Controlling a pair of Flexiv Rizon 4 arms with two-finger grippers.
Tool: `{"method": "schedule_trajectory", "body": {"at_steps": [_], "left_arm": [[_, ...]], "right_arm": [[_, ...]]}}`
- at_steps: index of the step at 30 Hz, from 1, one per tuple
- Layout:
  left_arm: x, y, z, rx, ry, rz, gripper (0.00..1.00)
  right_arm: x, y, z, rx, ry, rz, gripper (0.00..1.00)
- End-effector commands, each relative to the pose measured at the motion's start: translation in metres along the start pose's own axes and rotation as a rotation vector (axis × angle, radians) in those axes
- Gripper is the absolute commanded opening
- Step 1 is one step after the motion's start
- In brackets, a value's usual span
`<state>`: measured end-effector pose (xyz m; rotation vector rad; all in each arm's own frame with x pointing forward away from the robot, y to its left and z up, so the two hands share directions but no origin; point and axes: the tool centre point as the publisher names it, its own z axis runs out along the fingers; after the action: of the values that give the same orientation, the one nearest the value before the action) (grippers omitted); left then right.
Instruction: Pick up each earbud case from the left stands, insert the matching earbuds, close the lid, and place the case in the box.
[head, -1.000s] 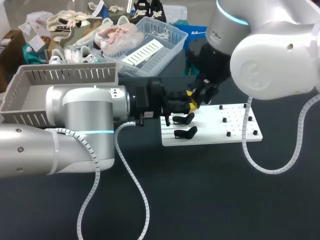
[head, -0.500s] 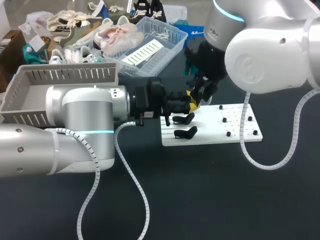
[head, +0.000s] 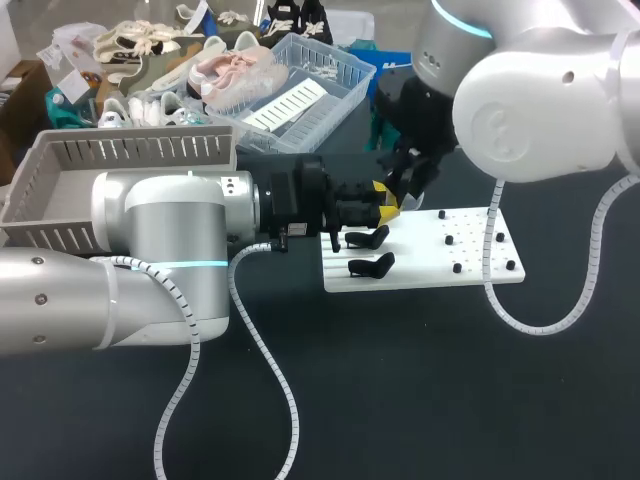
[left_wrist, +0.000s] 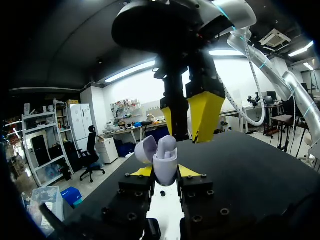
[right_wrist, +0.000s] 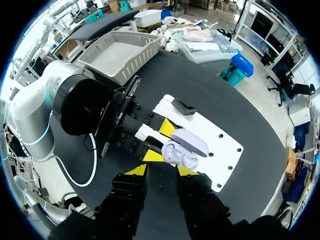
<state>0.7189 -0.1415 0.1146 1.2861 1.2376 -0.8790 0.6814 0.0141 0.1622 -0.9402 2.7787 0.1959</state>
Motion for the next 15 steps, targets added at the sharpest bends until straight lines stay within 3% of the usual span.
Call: {"method": "schedule_trajectory", "body": {"at_steps": [1, 15], "left_arm": [[0.0002, -0.0004, 0.0005, -0.004, -0.002, 0.001, 0.00], [0.0002, -0.0004, 0.0005, -0.004, -0.002, 0.001, 0.00]], "right_arm": [[-0.0022, -0.0013, 0.0017, -0.002, 0.001, 0.000, 0.31], [-0.0057, -0.0038, -0.0050, 0.010, -0.011, -0.001, 0.31]]}}
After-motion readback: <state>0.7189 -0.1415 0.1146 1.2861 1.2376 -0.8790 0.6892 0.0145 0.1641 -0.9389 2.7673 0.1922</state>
